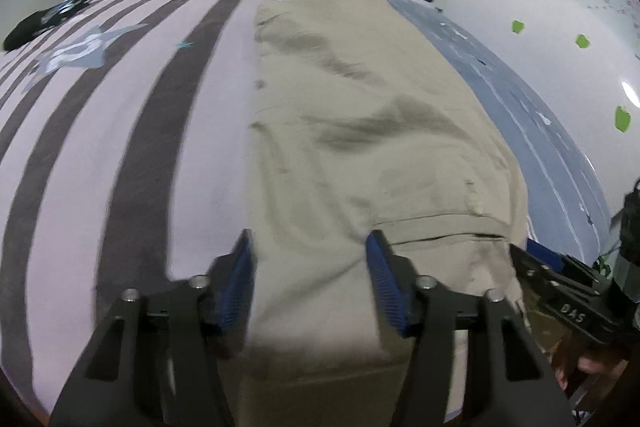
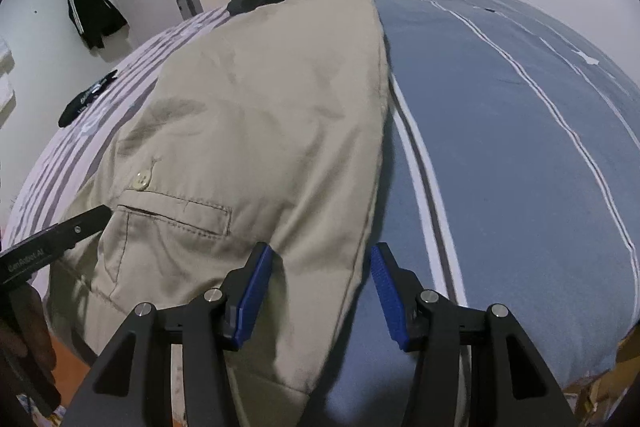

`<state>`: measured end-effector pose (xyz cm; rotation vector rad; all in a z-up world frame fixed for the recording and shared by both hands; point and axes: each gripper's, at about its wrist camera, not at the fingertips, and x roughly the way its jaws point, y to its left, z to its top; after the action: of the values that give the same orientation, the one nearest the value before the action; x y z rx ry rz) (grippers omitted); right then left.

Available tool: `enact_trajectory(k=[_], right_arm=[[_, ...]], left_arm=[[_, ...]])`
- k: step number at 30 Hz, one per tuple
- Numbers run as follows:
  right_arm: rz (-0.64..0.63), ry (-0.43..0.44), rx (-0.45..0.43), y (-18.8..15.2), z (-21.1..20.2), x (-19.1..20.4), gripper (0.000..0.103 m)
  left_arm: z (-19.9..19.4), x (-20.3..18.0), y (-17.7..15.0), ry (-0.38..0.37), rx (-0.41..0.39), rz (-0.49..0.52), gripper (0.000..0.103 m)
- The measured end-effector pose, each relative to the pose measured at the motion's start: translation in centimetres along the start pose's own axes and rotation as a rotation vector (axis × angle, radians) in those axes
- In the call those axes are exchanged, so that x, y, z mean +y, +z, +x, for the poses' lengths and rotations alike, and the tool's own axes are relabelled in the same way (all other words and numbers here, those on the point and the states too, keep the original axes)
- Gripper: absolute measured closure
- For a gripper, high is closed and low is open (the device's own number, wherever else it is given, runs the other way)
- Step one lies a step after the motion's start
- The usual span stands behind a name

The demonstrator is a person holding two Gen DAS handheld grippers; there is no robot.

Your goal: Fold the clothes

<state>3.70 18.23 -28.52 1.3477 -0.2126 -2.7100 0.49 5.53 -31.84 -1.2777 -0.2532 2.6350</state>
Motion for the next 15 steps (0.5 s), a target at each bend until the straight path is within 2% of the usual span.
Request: enact_trajectory(k=[1, 2, 5, 10, 15], right_arm=[[-0.008, 0.008, 0.0, 0.2, 0.2, 0.1, 0.057], [-0.016, 0.016, 0.0, 0.4, 0.4, 0.1, 0.065], [-0.032, 0.028, 0.003, 0.8, 0.5, 0.4, 0.086], [-0.026, 0.041, 0.01, 0.3, -1.3, -0.4, 0.099], [-0.043, 0.07, 0.057, -1.6, -5.1, -0.3, 0.101]], left_arm=[[0.2, -0.4, 0.1, 0.009, 0.004, 0.013, 0.071], [0.2, -0.6, 0.1, 0.018, 0.001, 0.021, 0.08], [-0.4, -0.2, 0.6, 0.023, 0.002, -0.005, 0.095], [-3.7, -1.2, 0.8, 0.003, 0.001, 0.02, 0.099], [-8.7, -2.2, -1.7, -0.028, 0.081, 0.018, 0.1]])
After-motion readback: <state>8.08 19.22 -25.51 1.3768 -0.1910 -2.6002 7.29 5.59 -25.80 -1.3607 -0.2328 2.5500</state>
